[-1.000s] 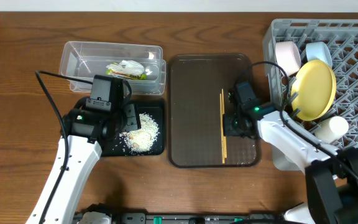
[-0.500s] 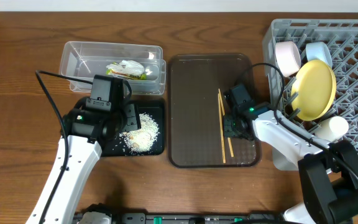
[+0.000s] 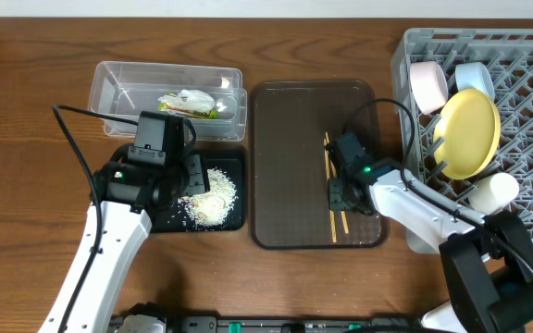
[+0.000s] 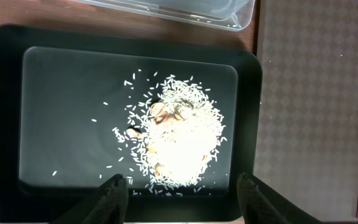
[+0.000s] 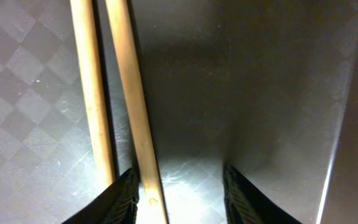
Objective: Sort waste into correct bins and load items into the dishwasher rack
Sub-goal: 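Close the right gripper on the wooden chopsticks and lift them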
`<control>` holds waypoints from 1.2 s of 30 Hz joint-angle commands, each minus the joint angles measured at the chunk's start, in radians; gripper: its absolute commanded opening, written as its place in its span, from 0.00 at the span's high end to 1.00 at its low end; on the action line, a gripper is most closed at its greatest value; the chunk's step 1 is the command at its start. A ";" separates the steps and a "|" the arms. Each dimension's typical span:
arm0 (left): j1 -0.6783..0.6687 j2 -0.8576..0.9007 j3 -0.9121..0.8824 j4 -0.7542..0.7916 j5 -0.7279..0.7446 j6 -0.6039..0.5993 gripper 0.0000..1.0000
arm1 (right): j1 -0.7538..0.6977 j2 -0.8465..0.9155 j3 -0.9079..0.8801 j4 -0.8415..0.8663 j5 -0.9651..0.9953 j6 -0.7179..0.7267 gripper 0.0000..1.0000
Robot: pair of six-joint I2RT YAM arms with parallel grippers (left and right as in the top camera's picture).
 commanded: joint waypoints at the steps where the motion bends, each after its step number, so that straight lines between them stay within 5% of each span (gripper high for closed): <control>1: 0.004 -0.002 0.010 -0.003 -0.012 0.005 0.41 | 0.010 0.012 -0.038 -0.005 -0.005 0.005 0.65; 7: 0.004 -0.002 0.010 -0.003 -0.012 0.005 0.40 | 0.009 0.010 -0.032 0.003 -0.005 0.005 0.97; 19: 0.004 -0.002 0.010 -0.004 -0.012 0.006 0.40 | -0.098 -0.156 0.169 -0.199 0.000 -0.197 0.99; 27: 0.004 -0.002 0.010 -0.003 -0.012 0.005 0.41 | -0.334 -0.257 0.257 -0.289 0.002 -0.413 0.99; 36: 0.004 -0.002 0.010 -0.003 -0.012 0.005 0.40 | -0.511 -0.223 0.244 -0.312 0.002 -0.494 0.99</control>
